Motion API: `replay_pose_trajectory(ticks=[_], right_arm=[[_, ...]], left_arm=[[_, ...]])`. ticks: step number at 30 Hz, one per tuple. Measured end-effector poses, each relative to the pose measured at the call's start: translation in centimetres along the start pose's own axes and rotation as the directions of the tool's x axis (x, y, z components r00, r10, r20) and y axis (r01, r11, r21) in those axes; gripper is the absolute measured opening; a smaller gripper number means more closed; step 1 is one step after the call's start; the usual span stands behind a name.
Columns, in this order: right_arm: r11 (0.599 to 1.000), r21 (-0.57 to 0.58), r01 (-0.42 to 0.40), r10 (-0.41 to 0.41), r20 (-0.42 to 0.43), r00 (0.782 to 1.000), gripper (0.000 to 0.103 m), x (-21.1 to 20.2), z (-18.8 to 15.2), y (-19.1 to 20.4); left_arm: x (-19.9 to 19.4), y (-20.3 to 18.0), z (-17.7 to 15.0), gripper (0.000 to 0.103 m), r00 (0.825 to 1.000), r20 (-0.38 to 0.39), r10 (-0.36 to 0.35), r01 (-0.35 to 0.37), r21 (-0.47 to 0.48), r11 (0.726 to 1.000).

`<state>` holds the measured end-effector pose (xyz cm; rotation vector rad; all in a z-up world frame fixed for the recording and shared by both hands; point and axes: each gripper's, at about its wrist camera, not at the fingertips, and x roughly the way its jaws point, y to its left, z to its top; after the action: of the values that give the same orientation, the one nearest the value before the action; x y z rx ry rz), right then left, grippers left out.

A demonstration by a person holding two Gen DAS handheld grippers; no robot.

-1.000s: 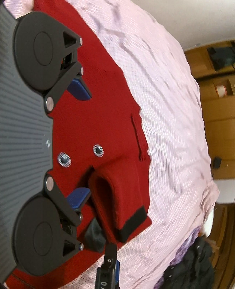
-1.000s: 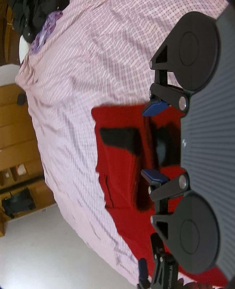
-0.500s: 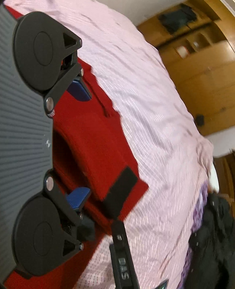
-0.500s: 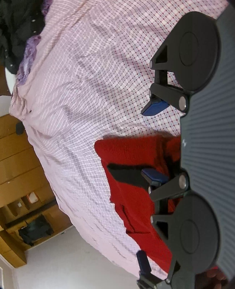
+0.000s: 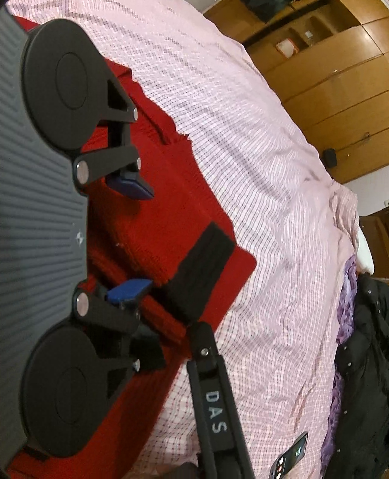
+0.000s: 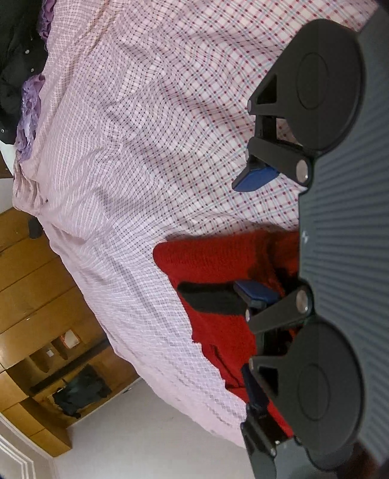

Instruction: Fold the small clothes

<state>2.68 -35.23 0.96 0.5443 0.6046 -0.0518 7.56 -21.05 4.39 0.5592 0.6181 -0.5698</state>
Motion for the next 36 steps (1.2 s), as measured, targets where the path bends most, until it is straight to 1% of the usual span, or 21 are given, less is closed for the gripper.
replay_pose_trajectory(ticks=[2, 5, 8, 11, 14, 16, 17, 18, 20, 21, 22, 24, 28, 30, 32, 34, 36], right_arm=[[1.0, -0.005, -0.001, 0.001, 0.007, 1.0, 0.067, 0.0, -0.2, 0.0], [1.0, -0.007, -0.002, 0.002, 0.007, 1.0, 0.068, 0.3, -0.3, 0.0], [1.0, -0.004, -0.006, 0.006, 0.018, 1.0, 0.069, 0.3, -0.5, -0.2], [1.0, 0.001, -0.012, 0.012, 0.027, 1.0, 0.069, 0.2, -0.7, -0.3], [1.0, 0.015, -0.024, 0.024, 0.035, 0.999, 0.069, 0.3, -0.8, -0.6], [0.999, 0.024, -0.035, 0.034, 0.039, 0.999, 0.069, 0.3, -0.9, -0.9], [0.999, 0.029, -0.04, 0.039, 0.041, 0.998, 0.069, 0.3, -0.9, -1.0], [0.998, 0.034, -0.047, 0.045, 0.043, 0.998, 0.069, 0.3, -0.9, -1.1], [0.997, 0.042, -0.058, 0.056, 0.047, 0.997, 0.069, 0.3, -0.9, -1.3], [0.997, 0.046, -0.062, 0.06, 0.049, 0.997, 0.069, 0.3, -1.0, -1.3], [0.997, 0.05, -0.065, 0.063, 0.05, 0.997, 0.069, 0.3, -1.0, -1.4], [0.996, 0.053, -0.069, 0.066, 0.051, 0.996, 0.069, 0.3, -0.9, -1.5], [0.996, 0.056, -0.072, 0.069, 0.052, 0.996, 0.069, 0.3, -0.9, -1.5], [0.996, 0.055, -0.072, 0.07, 0.052, 0.996, 0.069, 0.2, -0.9, -1.5], [0.996, 0.056, -0.072, 0.069, 0.052, 0.996, 0.069, 0.2, -1.0, -1.5], [0.996, 0.055, -0.072, 0.069, 0.052, 0.996, 0.069, 0.2, -0.9, -1.5], [0.996, 0.055, -0.072, 0.069, 0.052, 0.996, 0.069, 0.2, -1.0, -1.5]], left_arm=[[-0.4, 0.0, -0.2, 0.067, 1.0, -0.004, 0.001, -0.001, 0.011, 1.0], [0.0, 0.1, -0.3, 0.067, 0.998, -0.044, 0.051, -0.05, 0.031, 0.998], [0.9, 0.3, -0.2, 0.067, 0.994, -0.052, 0.094, -0.092, 0.039, 0.995], [1.3, 0.4, 0.1, 0.067, 0.995, -0.029, 0.097, -0.096, 0.028, 0.995], [1.7, -0.6, 0.6, 0.067, 0.993, -0.014, 0.118, -0.117, 0.051, 0.992], [1.9, -1.1, 0.8, 0.064, 0.991, 0.0, 0.13, -0.13, 0.058, 0.99], [1.8, -1.3, 1.0, 0.054, 0.992, 0.005, 0.127, -0.127, 0.048, 0.991], [1.6, -1.3, 1.1, 0.038, 0.993, 0.007, 0.114, -0.115, 0.029, 0.993], [1.5, -0.9, 1.4, 0.025, 0.996, 0.004, 0.089, -0.089, -0.024, 0.996], [1.4, -0.7, 1.4, 0.02, 0.996, 0.007, 0.092, -0.092, -0.04, 0.995], [1.3, -0.6, 1.5, 0.018, 0.995, 0.012, 0.097, -0.096, -0.052, 0.994], [0.6, 0.2, 1.6, 0.015, 0.994, 0.032, 0.101, -0.098, -0.106, 0.99], [-1.6, 2.9, 1.4, 0.015, 0.989, 0.059, 0.133, -0.113, -0.266, 0.957], [-2.7, 4.4, 0.9, 0.015, 0.985, 0.064, 0.162, -0.132, -0.336, 0.933], [-3.8, 5.8, 0.1, 0.015, 0.975, 0.056, 0.215, -0.176, -0.397, 0.901], [-4.4, 6.9, -0.6, 0.015, 0.966, 0.041, 0.257, -0.214, -0.435, 0.875], [-4.9, 8.0, -1.5, 0.015, 0.956, 0.001, 0.293, -0.259, -0.465, 0.846]])
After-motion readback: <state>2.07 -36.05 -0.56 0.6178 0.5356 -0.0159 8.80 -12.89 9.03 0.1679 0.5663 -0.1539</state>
